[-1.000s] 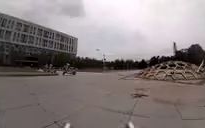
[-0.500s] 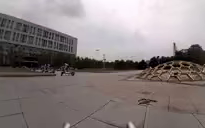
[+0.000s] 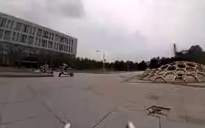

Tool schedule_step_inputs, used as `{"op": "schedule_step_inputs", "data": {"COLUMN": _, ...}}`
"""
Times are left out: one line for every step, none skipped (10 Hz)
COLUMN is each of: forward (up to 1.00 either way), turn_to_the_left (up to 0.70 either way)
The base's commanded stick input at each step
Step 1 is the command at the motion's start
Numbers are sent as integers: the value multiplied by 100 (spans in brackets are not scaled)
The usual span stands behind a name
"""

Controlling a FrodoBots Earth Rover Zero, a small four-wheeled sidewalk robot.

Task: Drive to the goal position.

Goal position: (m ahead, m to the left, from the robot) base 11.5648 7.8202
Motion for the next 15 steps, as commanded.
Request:
{"op": "schedule_step_inputs", "data": {"forward": 84, "turn_to_the_left": 0}}
{"op": "schedule_step_inputs", "data": {"forward": 84, "turn_to_the_left": 0}}
{"op": "schedule_step_inputs", "data": {"forward": 84, "turn_to_the_left": 0}}
{"op": "schedule_step_inputs", "data": {"forward": 84, "turn_to_the_left": 0}}
{"op": "schedule_step_inputs", "data": {"forward": 84, "turn_to_the_left": 0}}
{"op": "schedule_step_inputs", "data": {"forward": 84, "turn_to_the_left": 0}}
{"op": "schedule_step_inputs", "data": {"forward": 84, "turn_to_the_left": 0}}
{"op": "schedule_step_inputs", "data": {"forward": 84, "turn_to_the_left": 0}}
{"op": "schedule_step_inputs", "data": {"forward": 84, "turn_to_the_left": 0}}
{"op": "schedule_step_inputs", "data": {"forward": 84, "turn_to_the_left": 0}}
{"op": "schedule_step_inputs", "data": {"forward": 84, "turn_to_the_left": 0}}
{"op": "schedule_step_inputs", "data": {"forward": 84, "turn_to_the_left": 0}}
{"op": "schedule_step_inputs", "data": {"forward": 84, "turn_to_the_left": 0}}
{"op": "schedule_step_inputs", "data": {"forward": 84, "turn_to_the_left": 0}}
{"op": "schedule_step_inputs", "data": {"forward": 84, "turn_to_the_left": 0}}
